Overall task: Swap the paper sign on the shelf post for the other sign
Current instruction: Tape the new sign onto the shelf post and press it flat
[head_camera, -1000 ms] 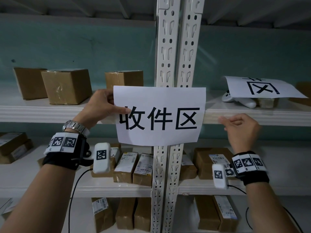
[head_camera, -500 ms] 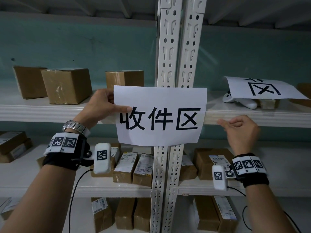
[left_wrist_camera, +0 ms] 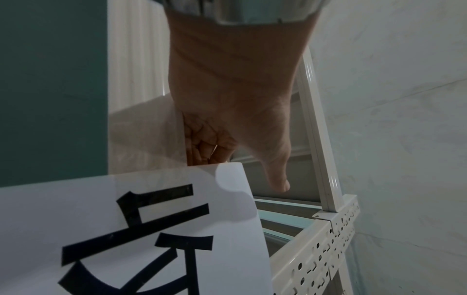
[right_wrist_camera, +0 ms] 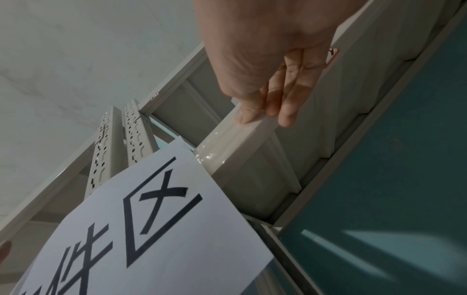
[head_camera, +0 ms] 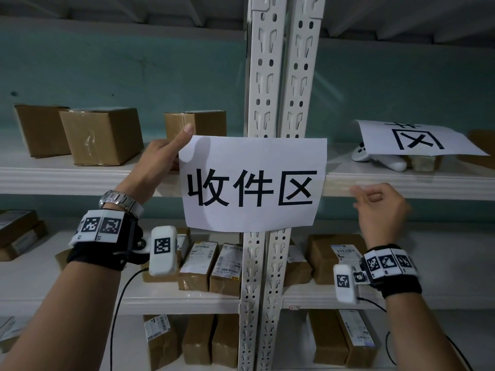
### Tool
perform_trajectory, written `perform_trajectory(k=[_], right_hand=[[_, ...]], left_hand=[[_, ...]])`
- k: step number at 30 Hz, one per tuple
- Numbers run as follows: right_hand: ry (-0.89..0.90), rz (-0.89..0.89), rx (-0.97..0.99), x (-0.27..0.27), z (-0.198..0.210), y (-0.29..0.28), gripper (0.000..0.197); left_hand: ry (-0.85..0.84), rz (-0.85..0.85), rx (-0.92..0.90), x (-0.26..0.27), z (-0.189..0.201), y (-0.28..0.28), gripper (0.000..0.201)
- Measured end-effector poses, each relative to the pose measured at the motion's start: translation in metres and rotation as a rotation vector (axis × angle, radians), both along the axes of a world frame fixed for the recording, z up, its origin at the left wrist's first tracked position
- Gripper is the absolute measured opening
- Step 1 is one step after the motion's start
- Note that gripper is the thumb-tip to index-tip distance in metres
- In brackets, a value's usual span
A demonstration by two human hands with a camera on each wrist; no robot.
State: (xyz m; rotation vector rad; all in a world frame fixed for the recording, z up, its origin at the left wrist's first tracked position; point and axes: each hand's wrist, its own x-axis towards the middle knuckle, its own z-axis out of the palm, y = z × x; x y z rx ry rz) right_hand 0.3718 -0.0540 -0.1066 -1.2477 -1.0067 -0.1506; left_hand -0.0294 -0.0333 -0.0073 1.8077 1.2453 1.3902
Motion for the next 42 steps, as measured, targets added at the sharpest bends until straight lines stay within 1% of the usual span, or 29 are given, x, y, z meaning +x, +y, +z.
perform_trajectory(k=[3, 6, 7, 10, 12, 16, 20, 25, 28, 30, 35, 39, 42], right_hand=[[-0.016, 0.014, 0.003, -0.005, -0.001, -0.002, 0.036], [-0.026, 0.019, -0.022, -0.005, 0.000, -0.003, 0.035], [-0.024, 0.020, -0.032, -0.005, 0.000, -0.002, 0.033], [-0.028, 0.017, -0.032, -0.005, -0.002, 0.001, 0.028], [-0.036, -0.004, -0.036, -0.007, -0.003, 0.001, 0.027], [-0.016, 0.004, -0.038, -0.008, -0.003, 0.001, 0.032], [-0.011, 0.010, -0.046, -0.006, -0.005, 0.002, 0.023], [0.004, 0.012, -0.054, -0.010, 0.003, 0.000, 0.034], [-0.011, 0.022, -0.065, -0.009, 0.003, -0.001, 0.029], [-0.015, 0.025, -0.064, -0.010, 0.002, -0.002, 0.027], [0.021, -0.003, -0.079, -0.013, 0.004, -0.002, 0.037], [0.017, 0.004, -0.079, -0.016, 0.004, -0.005, 0.030], [0.017, 0.006, -0.080, -0.015, 0.003, -0.005, 0.032]], left_hand=[[0.012, 0.019, -0.009, 0.001, 0.000, -0.001, 0.088], [0.004, 0.030, -0.023, 0.002, 0.002, -0.003, 0.098], [0.004, 0.034, -0.024, 0.002, 0.002, -0.004, 0.097], [-0.008, 0.041, -0.018, 0.004, 0.002, -0.005, 0.087], [-0.014, 0.040, -0.026, 0.005, 0.002, -0.005, 0.083], [-0.026, 0.038, -0.022, 0.005, 0.002, -0.005, 0.081], [-0.046, 0.022, -0.018, 0.005, 0.001, -0.004, 0.081], [-0.072, 0.026, -0.011, 0.005, 0.001, -0.003, 0.084], [-0.102, 0.027, -0.019, 0.007, 0.000, -0.003, 0.087], [-0.115, 0.031, -0.019, 0.006, -0.001, -0.002, 0.085], [-0.106, 0.026, -0.015, 0.005, -0.001, 0.000, 0.082], [-0.100, 0.026, -0.011, 0.006, -0.002, 0.000, 0.080], [-0.101, 0.037, -0.007, 0.007, -0.002, -0.001, 0.077]])
